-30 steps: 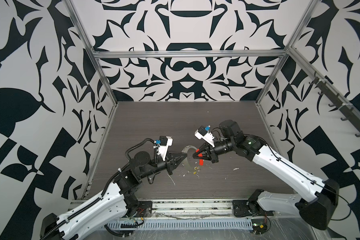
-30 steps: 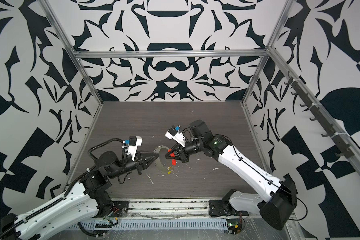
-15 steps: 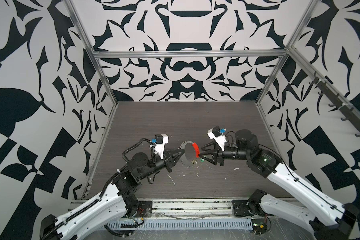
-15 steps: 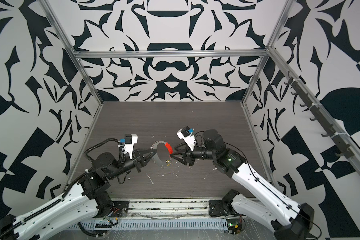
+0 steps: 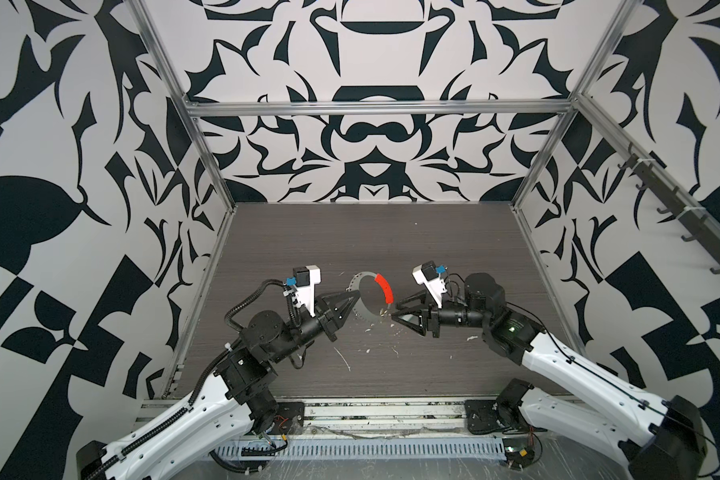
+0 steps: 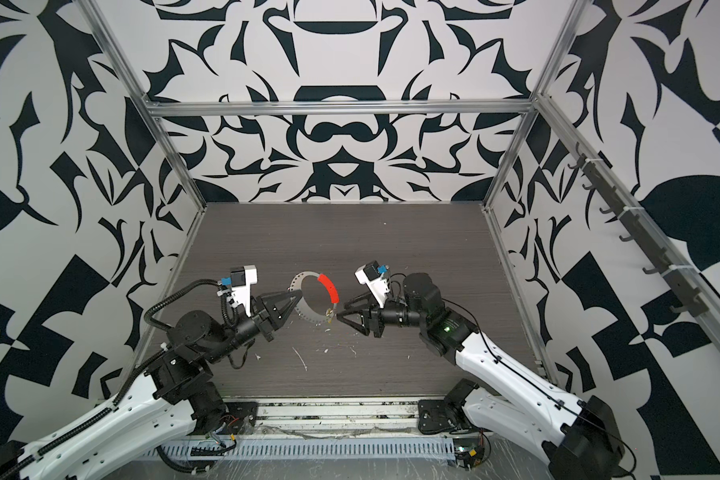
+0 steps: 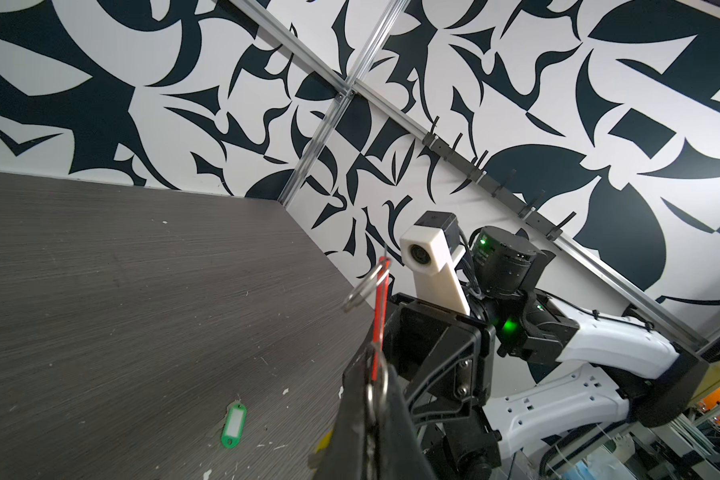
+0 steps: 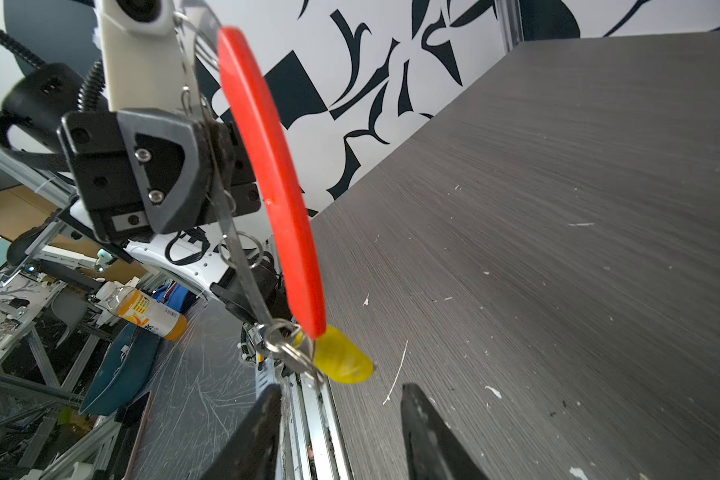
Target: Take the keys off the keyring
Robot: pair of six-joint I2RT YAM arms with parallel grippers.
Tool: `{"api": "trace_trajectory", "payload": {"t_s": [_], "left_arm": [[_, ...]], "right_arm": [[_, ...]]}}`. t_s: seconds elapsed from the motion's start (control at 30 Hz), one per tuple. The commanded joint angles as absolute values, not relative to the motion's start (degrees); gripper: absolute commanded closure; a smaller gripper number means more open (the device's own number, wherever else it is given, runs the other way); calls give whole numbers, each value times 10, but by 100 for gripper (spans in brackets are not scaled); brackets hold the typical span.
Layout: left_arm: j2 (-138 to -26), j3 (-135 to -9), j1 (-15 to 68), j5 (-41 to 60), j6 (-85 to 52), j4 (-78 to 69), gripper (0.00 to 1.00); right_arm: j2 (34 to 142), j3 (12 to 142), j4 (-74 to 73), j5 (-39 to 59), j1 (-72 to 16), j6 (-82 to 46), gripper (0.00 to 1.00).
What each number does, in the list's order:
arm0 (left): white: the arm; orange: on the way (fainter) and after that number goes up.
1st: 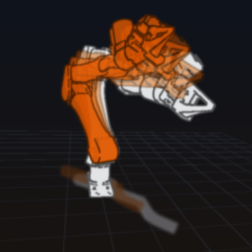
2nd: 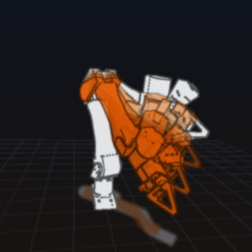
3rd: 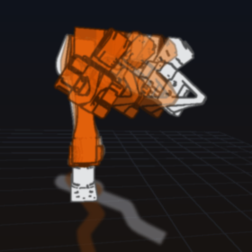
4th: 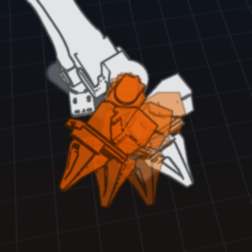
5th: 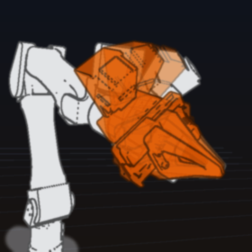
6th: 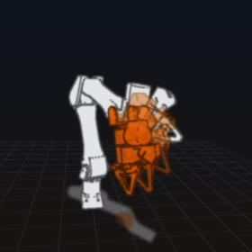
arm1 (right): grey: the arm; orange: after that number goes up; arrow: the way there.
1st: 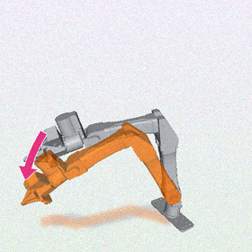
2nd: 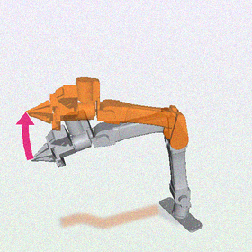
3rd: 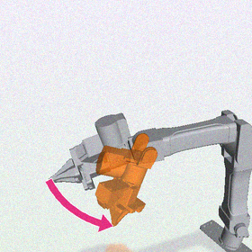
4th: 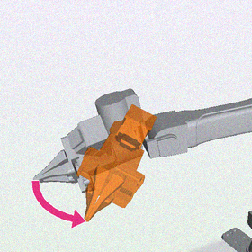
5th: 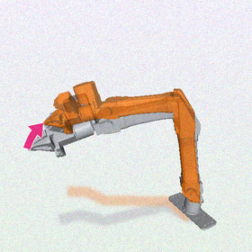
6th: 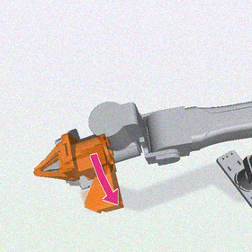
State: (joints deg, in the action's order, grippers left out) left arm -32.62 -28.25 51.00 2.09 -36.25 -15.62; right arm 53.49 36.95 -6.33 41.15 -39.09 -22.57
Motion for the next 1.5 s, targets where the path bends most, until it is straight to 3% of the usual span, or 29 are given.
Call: {"api": "trace_trajectory", "payload": {"t_s": [0.0, 0.37, 0.63, 1.03, 1.47], "left_arm": [[-320, -280, 508, 12, -370, -185, 100], [-316, -277, 508, -2, -368, -188, 100], [-314, -276, 508, -14, -372, -183, 100], [-317, -282, 508, -38, -381, -155, 100], [-340, -289, 508, -27, -380, -155, 100]], "right_arm": [[538, 369, -135, 436, -394, -249, 52], [550, 378, -129, 435, -407, -245, 76], [539, 391, -98, 412, -423, -229, 99], [514, 416, -50, 355, -449, -203, 100], [523, 489, 33, 259, -534, -136, 100]]}}
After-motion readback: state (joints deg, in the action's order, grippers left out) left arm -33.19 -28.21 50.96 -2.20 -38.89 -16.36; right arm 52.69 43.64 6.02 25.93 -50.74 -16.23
